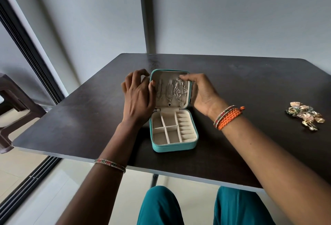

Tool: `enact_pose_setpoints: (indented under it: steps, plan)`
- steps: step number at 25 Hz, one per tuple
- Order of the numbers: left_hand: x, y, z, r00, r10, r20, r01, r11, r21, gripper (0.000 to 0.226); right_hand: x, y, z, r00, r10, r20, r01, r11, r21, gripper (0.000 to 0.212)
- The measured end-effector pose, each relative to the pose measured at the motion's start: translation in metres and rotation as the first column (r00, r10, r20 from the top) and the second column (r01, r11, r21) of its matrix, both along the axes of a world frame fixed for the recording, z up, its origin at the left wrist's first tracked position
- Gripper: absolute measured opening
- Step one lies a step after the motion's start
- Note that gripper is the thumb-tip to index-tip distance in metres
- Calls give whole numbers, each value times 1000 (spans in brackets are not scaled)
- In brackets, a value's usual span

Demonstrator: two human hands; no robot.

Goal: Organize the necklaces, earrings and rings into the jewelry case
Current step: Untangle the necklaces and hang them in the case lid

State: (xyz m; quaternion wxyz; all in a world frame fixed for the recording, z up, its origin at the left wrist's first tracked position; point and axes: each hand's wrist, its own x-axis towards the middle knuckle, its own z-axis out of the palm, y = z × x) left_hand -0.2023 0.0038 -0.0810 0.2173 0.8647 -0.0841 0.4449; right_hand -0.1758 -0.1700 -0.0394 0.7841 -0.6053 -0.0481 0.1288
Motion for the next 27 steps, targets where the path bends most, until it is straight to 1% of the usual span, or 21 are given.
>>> enact_pose_setpoints:
  steps: [1, 2, 3, 5, 8, 11, 12, 14, 15, 17, 19, 21, 23, 25, 27]
  plan:
    - [-3, 0, 2, 998, 41, 46, -41, 999, -1, 42, -1, 3, 1, 992, -41, 123, 46, 998, -42, 11]
    - [-5, -1, 4, 992, 83, 90, -83, 997, -7, 41, -4, 6, 2, 972, -58, 227, 72, 996, -54, 6]
    - [-6, -1, 5, 985, 122, 124, -121, 992, -16, 41, -6, 9, 3, 957, -59, 285, 77, 996, -54, 7]
    - [-7, -2, 6, 973, 177, 148, -176, 984, -22, 42, -9, 13, 3, 941, -58, 335, 88, 993, -75, 15]
    - [-3, 0, 3, 975, 202, 94, -200, 979, -28, 40, -9, 11, -2, 921, -52, 386, 118, 982, -147, 20]
    - [0, 2, -1, 979, 203, 32, -202, 979, -17, 40, -7, 9, -8, 931, -5, 366, 107, 960, -260, 37]
    - [1, 2, -2, 980, 198, 23, -198, 980, -10, 40, -6, 8, -10, 933, 8, 360, 103, 953, -287, 33]
    - [1, 2, -2, 983, 185, 10, -185, 983, -5, 39, -5, 9, -13, 937, 18, 350, 96, 947, -306, 9]
    - [2, 2, -2, 983, 182, 3, -182, 983, -4, 39, -3, 9, -15, 944, 16, 330, 90, 949, -303, 2]
    - [2, 2, -3, 983, 181, -11, -181, 984, -3, 39, -2, 10, -19, 959, 23, 282, 64, 954, -295, 11]
    - [3, 2, -4, 983, 180, -22, -181, 984, -8, 40, -3, 10, -18, 968, 68, 240, 7, 954, -301, 23]
    - [4, 2, -4, 984, 177, -37, -177, 984, -24, 41, -4, 9, -17, 972, 108, 209, -35, 946, -323, 28]
    - [4, 2, -5, 984, 169, -47, -171, 984, -41, 42, -7, 9, -13, 981, 79, 177, -19, 948, -318, 22]
    - [4, 2, -4, 986, 162, -46, -164, 985, -47, 42, -7, 10, -13, 987, 15, 157, 34, 952, -303, 19]
    - [4, 2, -4, 987, 154, -39, -156, 987, -44, 40, -8, 13, -13, 985, -6, 171, 55, 958, -283, 11]
